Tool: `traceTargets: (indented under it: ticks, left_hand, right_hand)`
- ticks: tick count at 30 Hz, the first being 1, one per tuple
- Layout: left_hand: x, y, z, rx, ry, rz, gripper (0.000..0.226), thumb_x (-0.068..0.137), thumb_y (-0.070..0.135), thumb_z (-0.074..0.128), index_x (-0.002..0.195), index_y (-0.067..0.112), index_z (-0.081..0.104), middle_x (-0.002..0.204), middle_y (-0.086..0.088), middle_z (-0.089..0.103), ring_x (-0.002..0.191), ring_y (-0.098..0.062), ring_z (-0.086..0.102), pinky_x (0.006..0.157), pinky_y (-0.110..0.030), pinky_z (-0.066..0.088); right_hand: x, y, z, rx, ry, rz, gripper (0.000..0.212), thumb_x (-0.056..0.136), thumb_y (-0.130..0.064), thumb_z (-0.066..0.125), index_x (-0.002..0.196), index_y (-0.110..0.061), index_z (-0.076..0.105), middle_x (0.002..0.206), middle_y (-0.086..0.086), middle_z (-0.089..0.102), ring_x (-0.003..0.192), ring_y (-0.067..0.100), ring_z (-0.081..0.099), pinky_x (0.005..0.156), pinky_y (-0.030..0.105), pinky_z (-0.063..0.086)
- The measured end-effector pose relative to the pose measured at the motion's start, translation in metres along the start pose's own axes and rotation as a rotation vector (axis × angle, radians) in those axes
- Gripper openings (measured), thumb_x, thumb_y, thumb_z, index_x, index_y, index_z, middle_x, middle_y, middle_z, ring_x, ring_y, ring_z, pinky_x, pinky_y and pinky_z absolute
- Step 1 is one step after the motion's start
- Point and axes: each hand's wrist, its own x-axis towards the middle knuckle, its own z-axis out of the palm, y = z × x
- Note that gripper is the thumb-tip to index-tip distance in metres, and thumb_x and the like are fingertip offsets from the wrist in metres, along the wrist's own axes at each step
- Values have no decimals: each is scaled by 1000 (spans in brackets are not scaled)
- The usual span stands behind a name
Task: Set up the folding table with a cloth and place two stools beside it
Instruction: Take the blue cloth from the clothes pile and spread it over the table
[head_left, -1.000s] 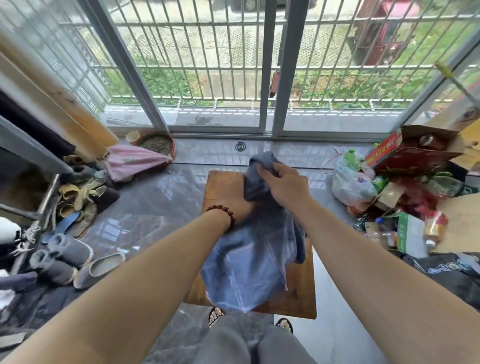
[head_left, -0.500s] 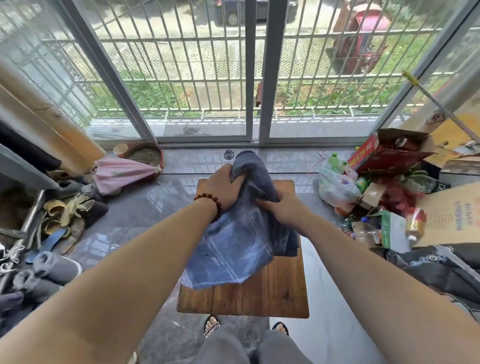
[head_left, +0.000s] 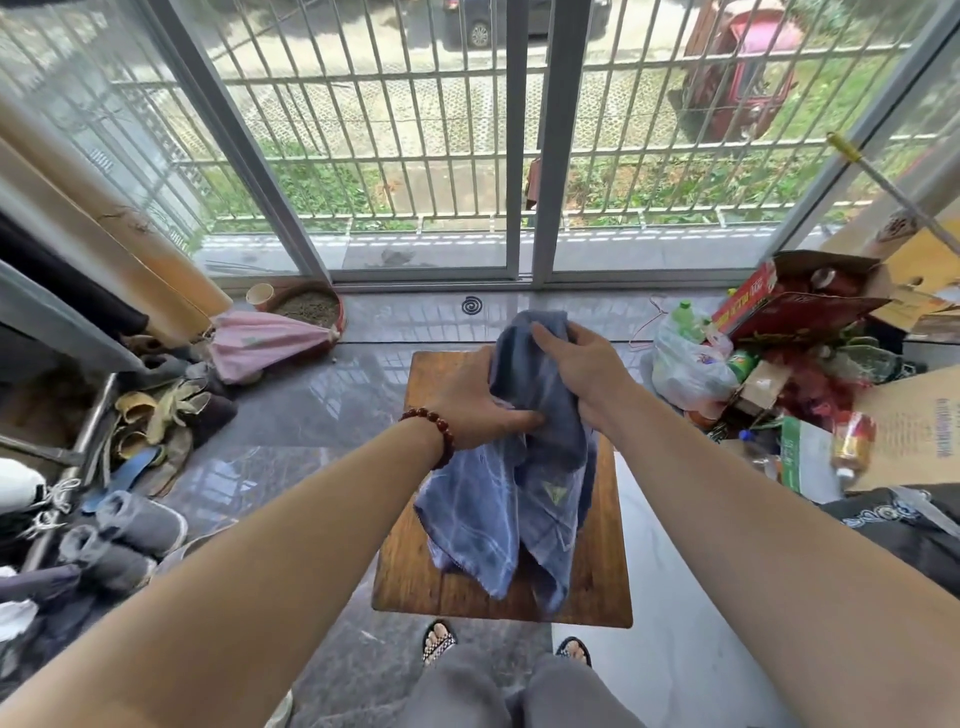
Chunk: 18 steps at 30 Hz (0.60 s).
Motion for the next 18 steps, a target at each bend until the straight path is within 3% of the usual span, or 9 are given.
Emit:
traceTargets:
  ticks: [2, 4, 6, 7, 10, 13, 15, 18]
  left_hand:
    - [2, 2, 0, 28, 50, 18, 24, 78, 9, 68, 101, 6, 62, 92, -5, 67, 88, -19, 63, 72, -27, 50]
    - [3, 1, 0, 20, 90, -7, 10, 84, 7, 61, 94, 3, 64, 85, -10, 65, 81, -20, 60, 68, -29, 46]
    - [6, -3, -2, 26, 101, -21, 8, 86, 11, 60, 84, 3, 62, 76, -8, 62, 71, -16, 54, 64, -30, 44]
    - [8, -4, -2, 41, 104, -26, 13, 85, 14, 61, 78, 4, 59, 69, -6, 57, 66, -13, 49, 61, -29, 41]
    - [12, -6, -6, 29, 91, -44, 24, 85, 27, 64, 79, 4, 62, 69, -3, 57, 66, -13, 49, 61, -25, 39]
    - [16, -11, -12, 100, 92, -63, 25, 79, 43, 64, 88, 20, 68, 83, 0, 70, 83, -18, 62, 77, -31, 49]
    - [18, -14, -15, 166, 126, -72, 23, 85, 37, 59, 93, 17, 67, 88, -5, 70, 91, -24, 62, 86, -39, 48]
    - [21, -15, -16, 248, 175, -87, 17, 93, 21, 48, 94, 13, 63, 92, -9, 68, 95, -29, 59, 92, -40, 44]
  right_hand:
    - [-4, -1, -1, 10, -79, 10, 26, 78, -29, 75, 100, -16, 67, 102, 8, 71, 97, 26, 67, 87, 43, 54]
    - [-9, -3, -5, -23, -160, 28, 47, 65, -29, 84, 105, -13, 65, 101, 9, 71, 95, 26, 68, 86, 45, 55]
    - [-13, -4, -9, -213, -196, 42, 66, 51, -34, 89, 108, -14, 63, 99, 6, 71, 92, 22, 68, 82, 38, 56]
    - [-14, -3, -12, -330, -184, 32, 62, 53, -36, 87, 105, -14, 63, 96, 5, 71, 91, 20, 67, 80, 35, 56]
    - [-12, 1, -18, -455, -47, -23, 19, 80, -29, 72, 92, -16, 66, 90, 5, 69, 91, 24, 66, 82, 36, 54]
    - [-7, 6, -26, -376, 71, -20, 21, 88, -23, 61, 104, -9, 65, 104, 15, 66, 101, 30, 61, 93, 46, 50]
    - [-6, 8, -30, -348, 91, -20, 20, 92, -17, 55, 107, -6, 61, 110, 16, 63, 102, 30, 59, 93, 43, 49]
    - [-7, 9, -34, -353, 102, -31, 14, 95, -14, 47, 104, -12, 58, 102, 10, 61, 93, 23, 57, 81, 33, 48]
